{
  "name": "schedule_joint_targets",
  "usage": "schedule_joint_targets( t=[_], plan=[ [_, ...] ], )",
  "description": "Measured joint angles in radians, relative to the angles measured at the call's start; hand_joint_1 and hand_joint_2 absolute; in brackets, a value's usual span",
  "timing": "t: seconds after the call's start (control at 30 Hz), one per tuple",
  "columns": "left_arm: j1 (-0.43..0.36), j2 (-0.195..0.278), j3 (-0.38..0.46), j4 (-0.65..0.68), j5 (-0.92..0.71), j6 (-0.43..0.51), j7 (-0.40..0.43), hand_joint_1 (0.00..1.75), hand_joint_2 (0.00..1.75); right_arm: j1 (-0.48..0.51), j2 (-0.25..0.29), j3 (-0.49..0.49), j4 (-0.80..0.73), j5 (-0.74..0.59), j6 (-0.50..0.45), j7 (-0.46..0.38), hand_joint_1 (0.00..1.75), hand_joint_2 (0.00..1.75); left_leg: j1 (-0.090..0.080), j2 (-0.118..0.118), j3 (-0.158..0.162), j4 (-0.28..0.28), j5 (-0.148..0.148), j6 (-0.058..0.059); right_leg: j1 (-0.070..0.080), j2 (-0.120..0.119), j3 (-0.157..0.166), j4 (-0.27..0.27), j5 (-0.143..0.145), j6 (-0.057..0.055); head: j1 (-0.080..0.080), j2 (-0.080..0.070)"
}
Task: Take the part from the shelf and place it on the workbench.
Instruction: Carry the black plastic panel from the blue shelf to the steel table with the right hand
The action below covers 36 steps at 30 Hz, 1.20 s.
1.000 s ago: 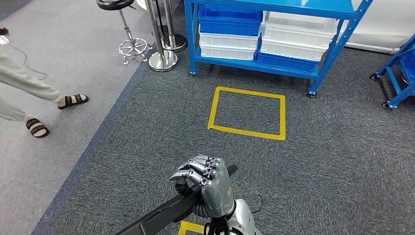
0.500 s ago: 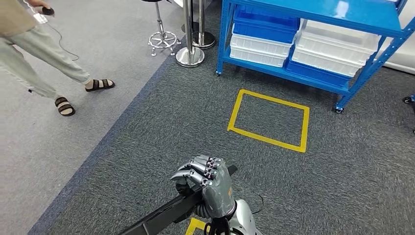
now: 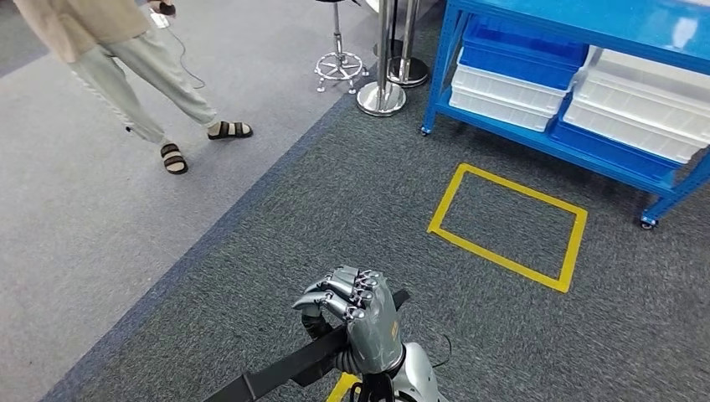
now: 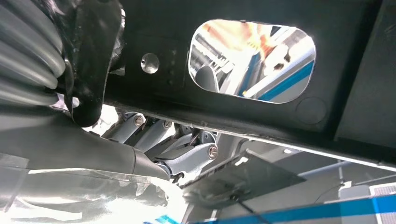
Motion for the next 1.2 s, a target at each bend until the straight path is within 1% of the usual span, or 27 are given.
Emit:
schedule_joint_targets(
  t=[0.03, 0.07, 0.1, 0.17, 0.2, 0.27, 0.3, 0.37, 0.43, 0.47, 0.5, 0.53, 0.57, 0.6, 0.67, 0.73, 0.77, 0.8, 0.83, 0.87, 0.93, 1.0, 1.03, 1.07, 1.1, 1.17, 1.2],
  plan=[
    [0.001, 0.0, 0.0, 0.0, 0.0, 0.0, 0.0, 0.0, 1.75, 0.0, 0.0, 0.0, 0.0, 0.0, 0.0, 0.0, 1.75, 1.75, 0.0, 0.003, 0.007, -0.009, 0.013, -0.001, 0.0, -0.014, 0.0, 0.002, -0.002, 0.001, 0.0, 0.0],
    [0.002, 0.0, 0.0, 0.0, 0.0, 0.001, 0.001, 0.0, 1.75, 0.0, 0.0, 0.0, 0.0, 0.0, 0.0, 0.0, 1.75, 1.75, 0.0, 0.01, 0.035, -0.056, 0.041, 0.0, 0.001, -0.027, 0.0, 0.004, -0.004, 0.002, 0.0, 0.0],
    [0.002, 0.0, 0.0, 0.0, 0.0, 0.001, 0.001, 0.0, 1.75, 0.0, 0.0, 0.0, 0.0, 0.0, 0.0, 0.0, 1.75, 1.75, -0.001, 0.025, 0.075, -0.125, 0.073, 0.002, 0.001, -0.039, 0.002, 0.005, -0.006, 0.005, 0.0, 0.0],
    [-0.001, 0.001, -0.001, 0.0, 0.0, 0.002, 0.002, 0.0, 1.75, 0.0, 0.0, 0.0, 0.0, 0.0, 0.001, 0.0, 1.75, 1.75, -0.007, 0.06, 0.137, -0.237, 0.109, 0.015, 0.005, -0.059, 0.005, 0.008, -0.011, 0.013, 0.0, 0.0],
    [-0.002, 0.001, -0.001, 0.0, 0.0, 0.002, 0.002, 0.0, 1.75, -0.001, 0.0, 0.0, 0.0, 0.0, 0.001, 0.0, 1.75, 1.75, -0.011, 0.068, 0.148, -0.26, 0.113, 0.022, 0.007, -0.067, 0.006, 0.008, -0.012, 0.018, 0.0, 0.0],
    [0.0, 0.001, -0.001, 0.0, 0.0, 0.003, 0.002, 0.0, 1.75, -0.002, 0.0, 0.0, 0.0, 0.0, 0.001, 0.0, 1.75, 1.75, -0.014, 0.054, 0.145, -0.268, 0.115, 0.034, 0.009, -0.082, 0.01, 0.005, -0.011, 0.028, 0.0, 0.0],
    [0.002, 0.0, -0.001, 0.0, 0.0, 0.003, 0.003, 0.0, 1.75, -0.003, 0.0, 0.0, 0.0, 0.0, 0.001, 0.0, 1.75, 1.75, -0.012, 0.043, 0.146, -0.273, 0.119, 0.04, 0.008, -0.078, 0.012, 0.007, -0.015, 0.034, 0.0, 0.0],
    [0.002, 0.0, -0.002, 0.0, 0.001, 0.004, 0.004, 0.0, 1.75, -0.004, 0.0, 0.0, -0.001, 0.0, 0.002, 0.0, 1.75, 1.75, -0.006, 0.022, 0.149, -0.284, 0.129, 0.053, 0.005, -0.035, -0.002, 0.048, -0.049, 0.043, 0.001, 0.0],
    [-0.002, 0.0, -0.003, 0.0, 0.001, 0.004, 0.004, 0.0, 1.75, -0.003, -0.002, 0.0, -0.001, 0.0, 0.002, 0.001, 1.75, 1.75, -0.004, 0.001, 0.146, -0.286, 0.135, 0.061, 0.001, 0.019, -0.058, 0.169, -0.117, 0.045, 0.001, 0.0],
    [-0.003, 0.0, -0.003, 0.0, 0.001, 0.004, 0.004, 0.0, 1.75, -0.002, -0.003, 0.0, 0.0, 0.0, 0.002, 0.001, 1.75, 1.75, -0.005, -0.012, 0.143, -0.285, 0.135, 0.062, 0.0, 0.031, -0.09, 0.235, -0.145, 0.046, 0.001, 0.0],
    [-0.002, 0.0, -0.003, 0.0, 0.001, 0.004, 0.004, 0.0, 1.75, -0.001, -0.004, 0.0, 0.0, 0.0, 0.002, 0.001, 1.75, 1.75, -0.006, -0.025, 0.141, -0.284, 0.136, 0.063, 0.0, 0.034, -0.111, 0.277, -0.154, 0.046, 0.001, 0.0],
    [-0.001, 0.0, -0.003, 0.0, 0.001, 0.004, 0.004, 0.0, 1.75, 0.0, -0.005, 0.0, 0.0, 0.0, 0.002, 0.001, 1.75, 1.75, -0.006, -0.04, 0.14, -0.281, 0.136, 0.063, 0.0, 0.036, -0.114, 0.281, -0.141, 0.046, 0.001, 0.0],
    [-0.001, 0.0, -0.003, 0.0, 0.001, 0.004, 0.005, 0.0, 1.75, 0.0, -0.005, 0.0, 0.0, 0.0, 0.002, 0.001, 1.75, 1.75, -0.006, -0.055, 0.14, -0.279, 0.136, 0.062, -0.001, 0.038, -0.098, 0.243, -0.108, 0.044, 0.001, 0.0],
    [0.0, -0.001, -0.003, 0.0, 0.001, 0.004, 0.005, 0.0, 1.75, 0.0, -0.005, 0.0, 0.0, 0.0, 0.002, 0.001, 1.75, 1.75, -0.006, -0.07, 0.14, -0.275, 0.135, 0.06, -0.002, 0.051, -0.067, 0.176, -0.067, 0.042, 0.001, 0.0],
    [-0.001, -0.002, -0.003, 0.0, 0.001, 0.004, 0.005, 0.0, 1.75, 0.0, -0.005, 0.0, 0.0, 0.0, 0.002, 0.001, 1.75, 1.75, -0.007, -0.096, 0.134, -0.265, 0.132, 0.052, -0.005, 0.094, -0.013, 0.058, -0.019, 0.039, 0.001, 0.0],
    [-0.001, -0.003, -0.003, 0.0, 0.002, 0.004, 0.005, 0.0, 1.75, 0.0, -0.006, 0.0, 0.0, 0.0, 0.003, 0.002, 1.75, 1.75, -0.005, -0.116, 0.124, -0.26, 0.133, 0.038, -0.002, 0.112, -0.001, 0.024, -0.016, 0.035, 0.001, 0.0],
    [0.0, -0.003, -0.003, 0.0, 0.003, 0.004, 0.005, 0.0, 1.75, 0.0, -0.005, 0.0, 0.0, 0.0, 0.004, 0.002, 1.75, 1.75, -0.004, -0.126, 0.12, -0.262, 0.135, 0.03, -0.001, 0.101, -0.001, 0.022, -0.013, 0.031, 0.001, 0.0],
    [0.002, -0.002, -0.003, 0.0, 0.003, 0.003, 0.005, 0.0, 1.75, 0.0, -0.004, 0.0, 0.0, 0.0, 0.005, 0.002, 1.75, 1.75, -0.002, -0.124, 0.117, -0.261, 0.135, 0.024, -0.002, 0.089, 0.0, 0.019, -0.01, 0.025, 0.001, 0.0],
    [0.003, -0.002, -0.003, 0.0, 0.004, 0.003, 0.005, 0.0, 1.75, 0.0, -0.003, 0.0, 0.0, 0.0, 0.005, 0.002, 1.75, 1.75, -0.003, -0.105, 0.111, -0.25, 0.128, 0.019, -0.004, 0.077, 0.002, 0.014, -0.007, 0.018, 0.001, 0.0],
    [0.004, -0.001, -0.003, 0.0, 0.004, 0.003, 0.005, 0.0, 1.75, -0.001, -0.002, 0.001, 0.0, 0.0, 0.005, 0.003, 1.75, 1.75, -0.005, -0.077, 0.097, -0.223, 0.111, 0.015, -0.005, 0.063, 0.005, 0.009, -0.005, 0.011, 0.001, 0.0],
    [0.002, -0.001, -0.003, 0.0, 0.004, 0.003, 0.005, 0.0, 1.75, 0.0, -0.001, 0.001, 0.0, 0.0, 0.005, 0.003, 1.75, 1.75, -0.006, -0.017, 0.043, -0.109, 0.05, 0.009, -0.002, 0.033, 0.005, 0.005, -0.004, 0.003, 0.0, 0.0],
    [0.001, -0.002, -0.003, 0.0, 0.004, 0.003, 0.005, 0.0, 1.75, 0.0, -0.001, 0.001, 0.0, 0.0, 0.005, 0.003, 1.75, 1.75, -0.004, 0.0, -0.012, 0.006, 0.007, 0.005, 0.002, 0.002, 0.004, 0.006, -0.006, 0.0, 0.0, 0.0],
    [0.003, -0.001, -0.003, 0.0, 0.004, 0.003, 0.005, 0.0, 1.75, 0.0, -0.001, 0.001, 0.0, 0.0, 0.005, 0.003, 1.75, 1.75, -0.004, 0.002, -0.015, 0.017, 0.011, 0.005, 0.004, -0.013, 0.005, 0.006, -0.008, 0.0, 0.0, 0.0],
    [0.004, -0.001, -0.003, 0.0, 0.004, 0.003, 0.005, 0.0, 1.75, 0.0, -0.001, 0.001, 0.0, 0.0, 0.005, 0.003, 1.75, 1.75, -0.004, 0.005, 0.001, -0.01, 0.033, 0.006, 0.005, -0.026, 0.006, 0.007, -0.009, 0.0, 0.0, 0.0],
    [0.005, -0.001, -0.003, 0.0, 0.004, 0.003, 0.005, 0.0, 1.75, 0.0, -0.001, 0.001, 0.0, 0.0, 0.005, 0.003, 1.75, 1.75, -0.004, 0.014, 0.037, -0.075, 0.066, 0.01, 0.005, -0.039, 0.008, 0.007, -0.011, 0.001, 0.0, 0.0],
    [0.004, 0.0, -0.003, 0.0, 0.004, 0.003, 0.005, 0.0, 1.75, -0.001, -0.001, 0.001, 0.0, 0.0, 0.005, 0.003, 1.75, 1.75, -0.012, 0.058, 0.111, -0.212, 0.112, 0.024, 0.009, -0.061, 0.014, 0.006, -0.016, 0.007, 0.0, 0.0],
    [0.002, 0.0, -0.003, 0.0, 0.004, 0.003, 0.005, 0.0, 1.75, -0.001, -0.001, 0.001, 0.0, 0.0, 0.005, 0.003, 1.75, 1.75, -0.016, 0.074, 0.132, -0.252, 0.122, 0.03, 0.011, -0.07, 0.016, 0.005, -0.017, 0.011, 0.0, 0.0]
  ],
)
